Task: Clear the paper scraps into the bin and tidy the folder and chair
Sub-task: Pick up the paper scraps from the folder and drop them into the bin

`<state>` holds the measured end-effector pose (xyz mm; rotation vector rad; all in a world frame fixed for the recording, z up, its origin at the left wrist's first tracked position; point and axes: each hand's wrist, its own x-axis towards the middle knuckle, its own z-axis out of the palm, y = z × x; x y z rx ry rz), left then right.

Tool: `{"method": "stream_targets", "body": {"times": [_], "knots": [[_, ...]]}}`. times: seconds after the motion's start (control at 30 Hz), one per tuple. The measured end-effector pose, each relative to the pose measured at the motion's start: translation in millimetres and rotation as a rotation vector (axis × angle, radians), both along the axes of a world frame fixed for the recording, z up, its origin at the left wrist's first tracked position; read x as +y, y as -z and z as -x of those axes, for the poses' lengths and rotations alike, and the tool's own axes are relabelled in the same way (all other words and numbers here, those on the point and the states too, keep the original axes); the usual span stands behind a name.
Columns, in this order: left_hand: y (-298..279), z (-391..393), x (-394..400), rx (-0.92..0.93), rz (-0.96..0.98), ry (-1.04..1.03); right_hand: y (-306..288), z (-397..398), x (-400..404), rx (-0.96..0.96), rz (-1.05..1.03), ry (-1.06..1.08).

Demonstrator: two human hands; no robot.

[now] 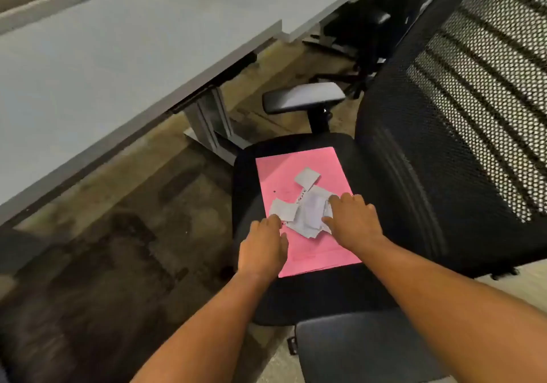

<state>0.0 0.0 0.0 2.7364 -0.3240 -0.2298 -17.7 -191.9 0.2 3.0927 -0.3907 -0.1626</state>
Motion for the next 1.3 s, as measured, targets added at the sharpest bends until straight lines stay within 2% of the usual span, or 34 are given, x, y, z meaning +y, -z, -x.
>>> {"method": "stream_targets", "body": {"times": [0.27,0.5,0.73,0.87,1.0,1.13,1.3], "knots": [[46,-32,-23,-0.072,-0.097,0.039,26,9,-32,0.141,-0.056,0.032],[60,-39,-29,0.048,0.045,-0.069,33,10,-40,0.170,-0.193,0.162],[60,-48,-20,-0.104,-0.088,0.016,26,11,-35,0.133,-0.240,0.223],[59,-54,-19,-0.104,-0.038,0.023,30,14,-34,0.262,-0.185,0.194],[59,-54,-18,-0.041,0.035,0.032,40,19,-32,0.283,-0.161,0.152],[59,-51,-17,0.022,0.120,0.037,31,15,-43,0.288,-0.231,0.212],[59,-49,-18,0.022,0.153,-0.068,2,-10,-68,0.411,-0.397,0.168]]}}
